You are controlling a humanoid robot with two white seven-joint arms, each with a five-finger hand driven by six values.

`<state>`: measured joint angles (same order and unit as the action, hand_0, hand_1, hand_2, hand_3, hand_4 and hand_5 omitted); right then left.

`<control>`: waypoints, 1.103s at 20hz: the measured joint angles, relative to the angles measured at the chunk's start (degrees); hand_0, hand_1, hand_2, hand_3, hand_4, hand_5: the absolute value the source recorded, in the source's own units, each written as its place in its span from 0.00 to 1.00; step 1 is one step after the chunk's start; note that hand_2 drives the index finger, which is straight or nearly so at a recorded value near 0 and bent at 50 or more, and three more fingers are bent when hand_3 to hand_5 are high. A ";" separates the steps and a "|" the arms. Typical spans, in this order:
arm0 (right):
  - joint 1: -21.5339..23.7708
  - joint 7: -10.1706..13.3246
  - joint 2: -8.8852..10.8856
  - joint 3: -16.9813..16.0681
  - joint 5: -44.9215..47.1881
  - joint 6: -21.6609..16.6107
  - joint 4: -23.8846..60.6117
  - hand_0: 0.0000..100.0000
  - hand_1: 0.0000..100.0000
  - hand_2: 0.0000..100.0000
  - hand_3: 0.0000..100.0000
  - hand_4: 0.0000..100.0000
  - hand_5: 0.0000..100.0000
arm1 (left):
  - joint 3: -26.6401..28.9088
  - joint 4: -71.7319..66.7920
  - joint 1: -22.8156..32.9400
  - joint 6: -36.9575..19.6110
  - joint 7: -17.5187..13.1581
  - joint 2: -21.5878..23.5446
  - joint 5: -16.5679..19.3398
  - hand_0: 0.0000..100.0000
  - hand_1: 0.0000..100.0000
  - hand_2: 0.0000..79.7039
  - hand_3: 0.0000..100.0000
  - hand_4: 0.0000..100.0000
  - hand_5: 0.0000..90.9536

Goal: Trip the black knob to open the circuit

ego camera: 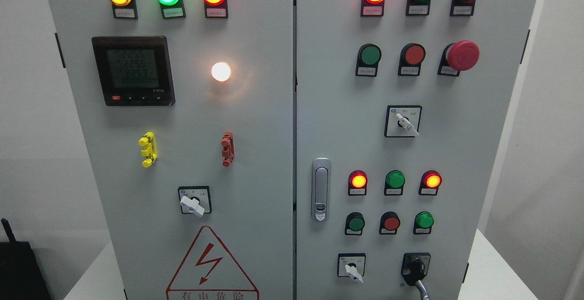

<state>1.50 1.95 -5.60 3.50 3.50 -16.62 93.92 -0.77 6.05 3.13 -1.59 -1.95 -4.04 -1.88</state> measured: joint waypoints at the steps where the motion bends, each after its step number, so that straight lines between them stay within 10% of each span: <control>1: -0.01 0.02 0.00 0.02 0.00 0.00 0.00 1.00 0.85 0.00 0.96 0.90 0.92 | 0.00 0.00 0.00 0.00 0.00 0.00 0.00 0.12 0.39 0.00 0.00 0.00 0.00; 22: -0.02 0.09 0.00 0.01 0.01 0.05 -0.01 1.00 0.85 0.00 0.96 0.90 0.91 | 0.00 0.00 0.00 0.00 0.00 0.00 0.00 0.12 0.39 0.00 0.00 0.00 0.00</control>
<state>1.48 2.04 -5.60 3.52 3.50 -16.57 93.91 -0.78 6.05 3.13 -1.59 -1.95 -4.04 -1.89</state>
